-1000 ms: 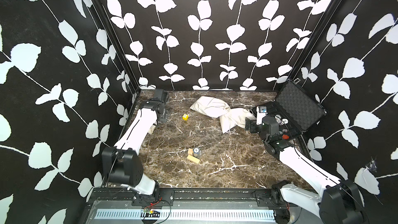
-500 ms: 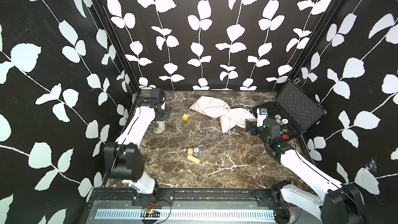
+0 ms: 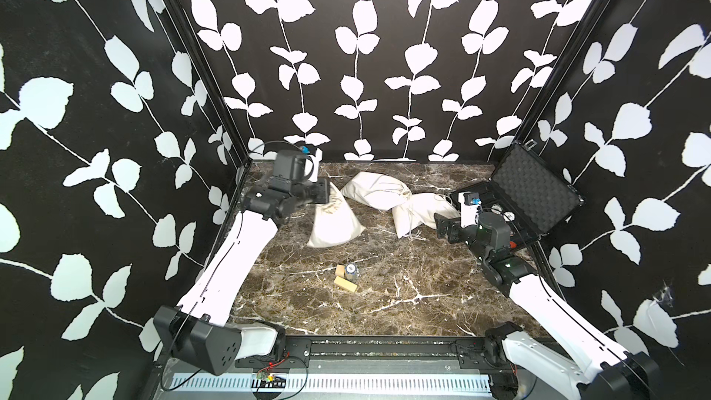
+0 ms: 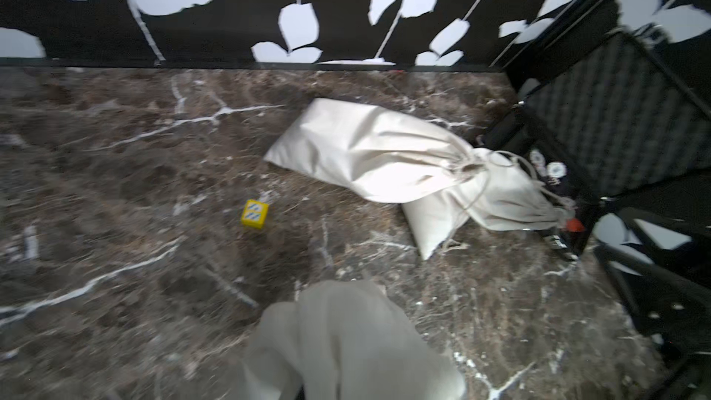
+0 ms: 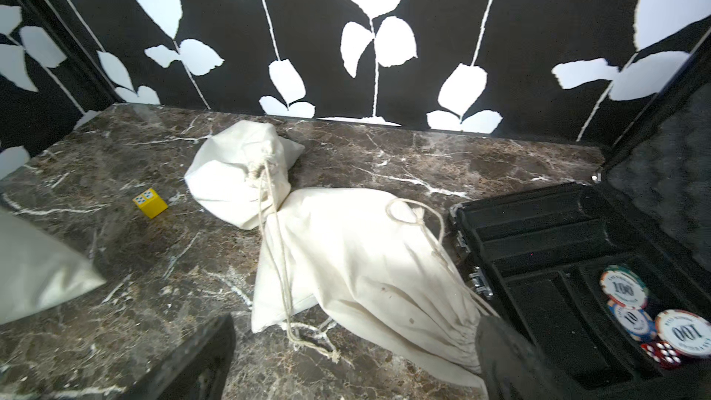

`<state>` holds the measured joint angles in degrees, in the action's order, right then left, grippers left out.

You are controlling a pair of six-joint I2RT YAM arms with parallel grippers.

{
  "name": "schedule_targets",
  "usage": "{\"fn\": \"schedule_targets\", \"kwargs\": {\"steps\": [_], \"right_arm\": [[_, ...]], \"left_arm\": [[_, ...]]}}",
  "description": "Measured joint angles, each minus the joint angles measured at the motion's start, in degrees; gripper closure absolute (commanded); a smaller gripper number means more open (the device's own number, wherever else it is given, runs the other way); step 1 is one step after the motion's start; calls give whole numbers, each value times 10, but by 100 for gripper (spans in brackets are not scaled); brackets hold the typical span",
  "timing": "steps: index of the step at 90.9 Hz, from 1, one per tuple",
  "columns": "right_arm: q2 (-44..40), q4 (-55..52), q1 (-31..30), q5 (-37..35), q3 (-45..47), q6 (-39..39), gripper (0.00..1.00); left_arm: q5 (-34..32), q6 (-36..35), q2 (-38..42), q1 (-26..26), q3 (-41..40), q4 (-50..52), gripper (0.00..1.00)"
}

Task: Close the soil bag
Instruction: Place the soil bag at the center of the board.

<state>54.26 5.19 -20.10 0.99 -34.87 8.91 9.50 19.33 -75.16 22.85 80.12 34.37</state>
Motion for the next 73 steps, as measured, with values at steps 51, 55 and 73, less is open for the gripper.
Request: {"fn": "schedule_targets", "kwargs": {"steps": [51, 55, 73], "right_arm": [[157, 71, -83, 150, -39, -4, 2], [183, 85, -90, 156, -48, -5, 3], [263, 132, -100, 167, -68, -5, 20]], "left_arm": [[69, 141, -276, 134, 5, -259, 100], [76, 144, -277, 135, 9, -265, 100], [100, 147, -277, 138, 23, -280, 95]]}}
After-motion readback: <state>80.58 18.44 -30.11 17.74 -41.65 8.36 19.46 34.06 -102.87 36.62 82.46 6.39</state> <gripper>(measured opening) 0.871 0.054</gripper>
